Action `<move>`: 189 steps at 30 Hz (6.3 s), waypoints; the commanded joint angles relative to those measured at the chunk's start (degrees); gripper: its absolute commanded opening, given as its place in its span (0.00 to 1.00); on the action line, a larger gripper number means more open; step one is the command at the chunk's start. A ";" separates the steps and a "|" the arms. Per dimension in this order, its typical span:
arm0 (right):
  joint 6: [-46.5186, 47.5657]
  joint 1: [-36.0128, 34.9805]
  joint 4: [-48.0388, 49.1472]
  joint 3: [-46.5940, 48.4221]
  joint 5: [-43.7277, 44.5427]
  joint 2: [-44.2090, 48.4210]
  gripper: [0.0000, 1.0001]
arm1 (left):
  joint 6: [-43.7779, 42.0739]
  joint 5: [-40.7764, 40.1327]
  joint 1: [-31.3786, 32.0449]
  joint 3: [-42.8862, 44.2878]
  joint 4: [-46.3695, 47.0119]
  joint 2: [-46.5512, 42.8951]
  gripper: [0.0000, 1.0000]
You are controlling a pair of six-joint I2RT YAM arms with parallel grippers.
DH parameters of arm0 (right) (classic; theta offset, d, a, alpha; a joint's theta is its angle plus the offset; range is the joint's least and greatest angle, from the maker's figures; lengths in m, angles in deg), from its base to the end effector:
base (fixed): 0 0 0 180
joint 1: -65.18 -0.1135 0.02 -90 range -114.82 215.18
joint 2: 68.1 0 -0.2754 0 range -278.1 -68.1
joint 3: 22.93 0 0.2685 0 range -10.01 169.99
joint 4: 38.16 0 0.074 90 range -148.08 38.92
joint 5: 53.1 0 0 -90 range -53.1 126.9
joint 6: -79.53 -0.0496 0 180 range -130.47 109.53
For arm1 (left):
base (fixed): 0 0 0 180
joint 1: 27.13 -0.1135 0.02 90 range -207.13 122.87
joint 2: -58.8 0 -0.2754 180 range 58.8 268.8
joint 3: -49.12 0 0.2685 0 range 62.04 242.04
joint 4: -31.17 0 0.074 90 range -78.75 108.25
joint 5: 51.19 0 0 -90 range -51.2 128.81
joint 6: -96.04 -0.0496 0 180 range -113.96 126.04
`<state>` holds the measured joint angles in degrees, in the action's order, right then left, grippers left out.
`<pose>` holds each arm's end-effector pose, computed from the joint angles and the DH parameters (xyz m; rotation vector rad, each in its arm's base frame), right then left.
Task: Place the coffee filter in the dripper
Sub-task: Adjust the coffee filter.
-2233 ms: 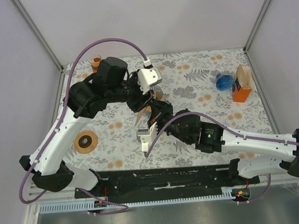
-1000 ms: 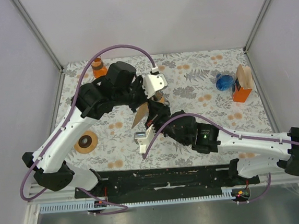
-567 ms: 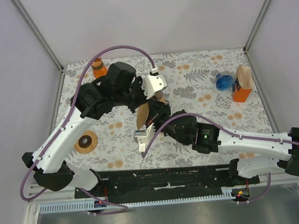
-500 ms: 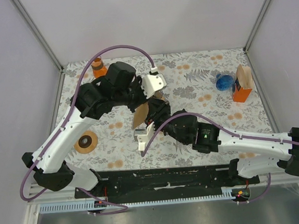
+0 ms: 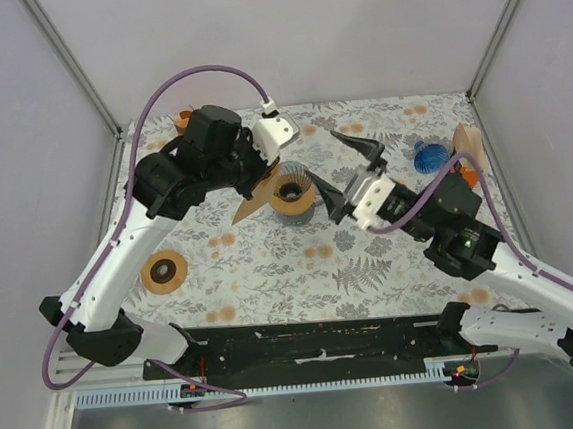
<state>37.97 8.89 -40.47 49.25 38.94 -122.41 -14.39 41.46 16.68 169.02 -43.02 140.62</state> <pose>0.1313 0.1936 0.4527 -1.0106 0.8177 0.0940 0.2091 -0.2038 0.4789 1.1993 1.8613 -0.2782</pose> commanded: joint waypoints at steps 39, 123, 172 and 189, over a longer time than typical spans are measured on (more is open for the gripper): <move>-79.91 15.51 0.55 14.13 -14.44 -18.47 0.62 | 15.33 9.30 -2.24 -10.21 26.65 -9.93 0.02; -86.94 16.13 -2.44 22.91 -9.87 -33.23 0.50 | 0.83 -14.70 2.59 -13.02 26.82 -8.61 0.02; -59.96 5.32 1.87 18.16 8.94 -30.33 0.65 | 4.34 -25.33 2.42 -12.32 27.97 -7.73 0.02; -59.34 9.00 1.96 14.39 14.13 -26.47 0.05 | 1.09 -25.94 1.28 -15.49 26.65 -9.31 0.02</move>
<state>-20.89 15.42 -39.50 64.51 50.92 -152.13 -12.38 16.41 18.48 153.45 -16.49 132.69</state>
